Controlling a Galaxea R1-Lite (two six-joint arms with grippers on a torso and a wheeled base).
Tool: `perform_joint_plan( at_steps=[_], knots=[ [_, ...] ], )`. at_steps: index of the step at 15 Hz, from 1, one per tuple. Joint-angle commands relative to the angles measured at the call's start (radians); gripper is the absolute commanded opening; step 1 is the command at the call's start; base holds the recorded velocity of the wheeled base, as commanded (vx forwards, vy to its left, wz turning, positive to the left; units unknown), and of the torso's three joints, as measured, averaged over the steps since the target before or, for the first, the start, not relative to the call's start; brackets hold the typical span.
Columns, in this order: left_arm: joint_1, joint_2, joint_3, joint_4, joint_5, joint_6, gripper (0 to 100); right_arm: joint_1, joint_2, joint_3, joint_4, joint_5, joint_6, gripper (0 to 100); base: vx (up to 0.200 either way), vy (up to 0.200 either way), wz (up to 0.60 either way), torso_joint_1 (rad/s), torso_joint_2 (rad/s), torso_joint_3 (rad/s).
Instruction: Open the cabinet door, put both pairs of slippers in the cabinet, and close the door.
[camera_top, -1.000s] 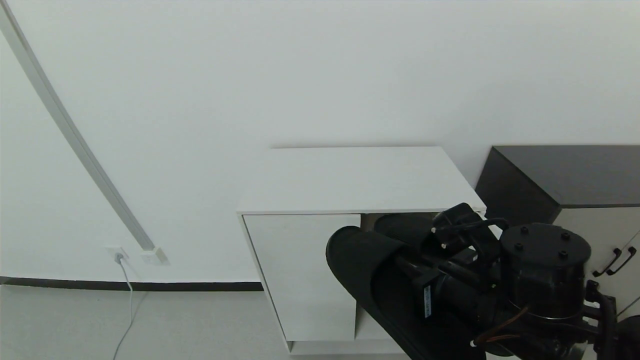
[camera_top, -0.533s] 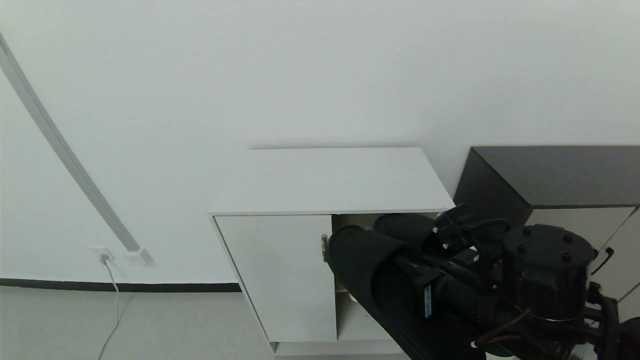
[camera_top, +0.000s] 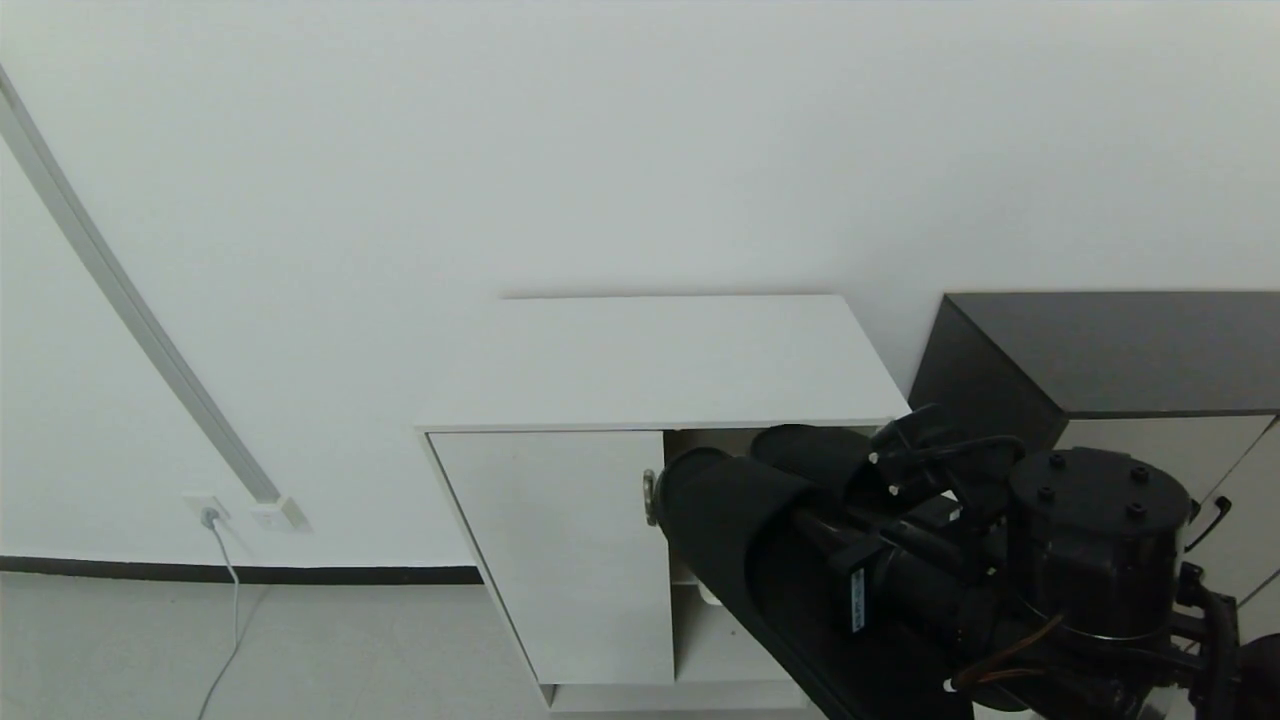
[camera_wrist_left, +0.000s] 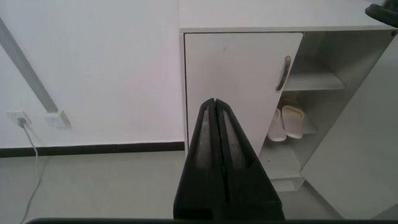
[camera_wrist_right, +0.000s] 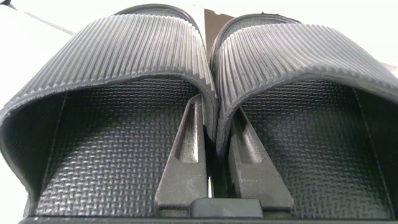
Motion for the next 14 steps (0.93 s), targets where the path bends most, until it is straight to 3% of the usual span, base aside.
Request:
perform_joint_plan(
  at_steps=[1,6,14],
  knots=[
    [0.0,0.001,0.0,0.0,0.0,0.0,0,0.001,0.003,0.008,-0.002,0.0,-0.001,0,0.0,0.0,0.0,0.0,0.0,0.0],
    [0.0,0.001,0.0,-0.002,0.0,0.0,0,0.0,0.003,0.011,-0.005,0.0,-0.001,0,0.0,0.0,0.0,-0.102,0.23,0.123],
    [0.0,0.001,0.0,0.0,0.0,0.001,0,-0.002,0.0,0.014,-0.008,0.0,-0.001,0,0.0,0.0,0.0,-0.216,0.51,0.287]
  ],
)
